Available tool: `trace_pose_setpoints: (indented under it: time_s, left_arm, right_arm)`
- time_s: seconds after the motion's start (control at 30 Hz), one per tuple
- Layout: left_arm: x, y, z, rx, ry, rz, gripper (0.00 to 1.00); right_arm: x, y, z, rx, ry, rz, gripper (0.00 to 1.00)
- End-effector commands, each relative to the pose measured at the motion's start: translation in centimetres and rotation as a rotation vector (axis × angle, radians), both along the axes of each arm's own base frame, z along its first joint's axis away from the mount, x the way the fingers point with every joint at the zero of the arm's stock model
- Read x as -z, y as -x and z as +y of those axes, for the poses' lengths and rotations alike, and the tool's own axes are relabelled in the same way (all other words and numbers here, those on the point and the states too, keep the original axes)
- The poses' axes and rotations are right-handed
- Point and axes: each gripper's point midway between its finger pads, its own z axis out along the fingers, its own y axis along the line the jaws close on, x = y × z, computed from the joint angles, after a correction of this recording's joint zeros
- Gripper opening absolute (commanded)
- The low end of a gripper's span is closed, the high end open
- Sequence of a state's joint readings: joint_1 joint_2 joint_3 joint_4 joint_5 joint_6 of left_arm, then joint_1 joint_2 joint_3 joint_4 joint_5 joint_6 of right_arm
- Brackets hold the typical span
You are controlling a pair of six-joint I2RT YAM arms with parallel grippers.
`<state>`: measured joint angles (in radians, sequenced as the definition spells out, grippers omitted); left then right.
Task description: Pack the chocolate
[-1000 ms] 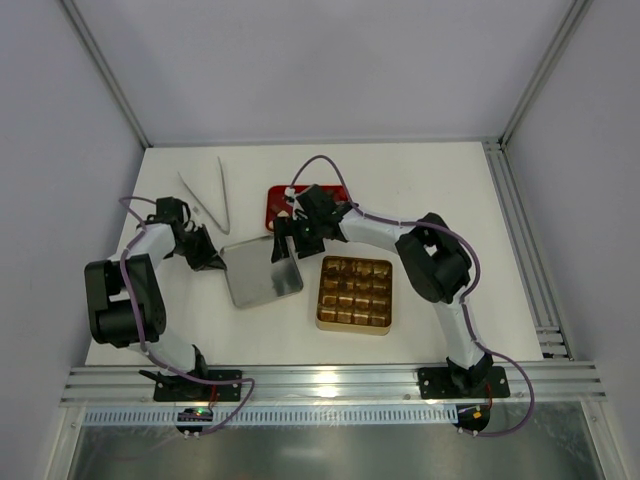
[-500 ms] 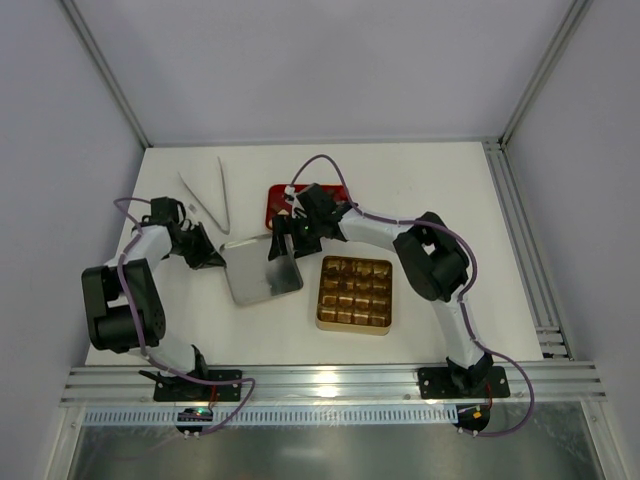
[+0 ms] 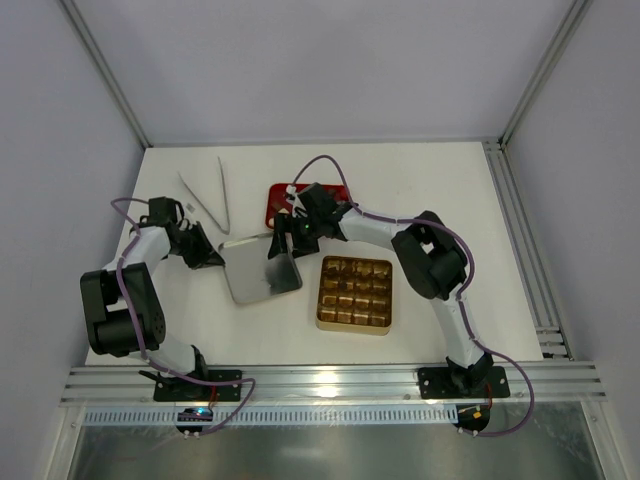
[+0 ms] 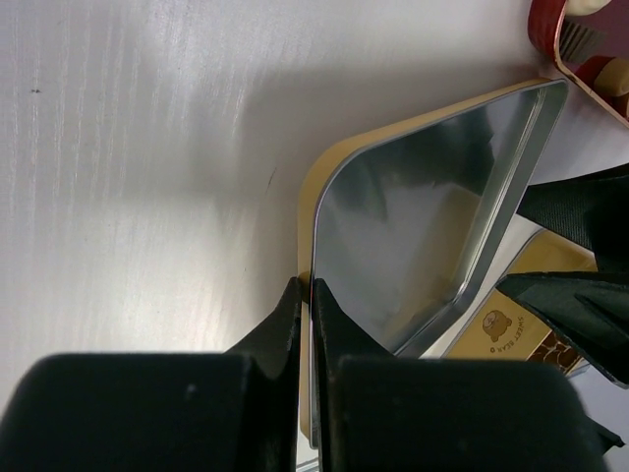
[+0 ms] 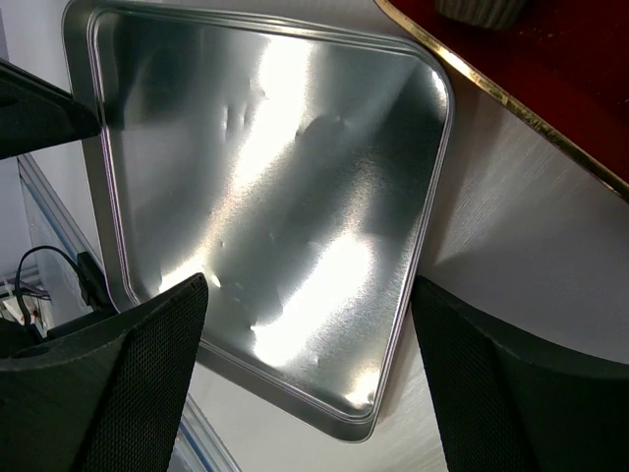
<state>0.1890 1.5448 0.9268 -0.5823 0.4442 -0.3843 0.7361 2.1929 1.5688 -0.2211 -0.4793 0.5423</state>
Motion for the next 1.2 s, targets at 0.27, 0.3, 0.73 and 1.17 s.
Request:
trace_pose_setpoints:
  time_s: [0.27, 0.3, 0.73, 1.17]
  left_arm:
    - [0.3, 0.5, 0.8, -0.018, -0.042, 0.044, 0.00]
    - [0.5, 0.5, 0.9, -0.022, -0.046, 0.052, 0.00]
    - [-1.3, -0.1, 0.0, 0.004, 0.009, 0.009, 0.00]
    - [-3.0, 0.3, 0.0, 0.007, 0.015, -0.012, 0.00]
  right_arm:
    - [-0.5, 1.2, 1.2, -0.018, -0.076, 0.066, 0.75]
    - [-0.7, 1.3, 1.2, -0.018, -0.081, 0.064, 0.73]
    - [0.5, 0.8, 0.5, 0.003, -0.037, 0.067, 0.68]
    - [1.8, -0.2, -1.0, 0.046, 0.042, 0.043, 0.72]
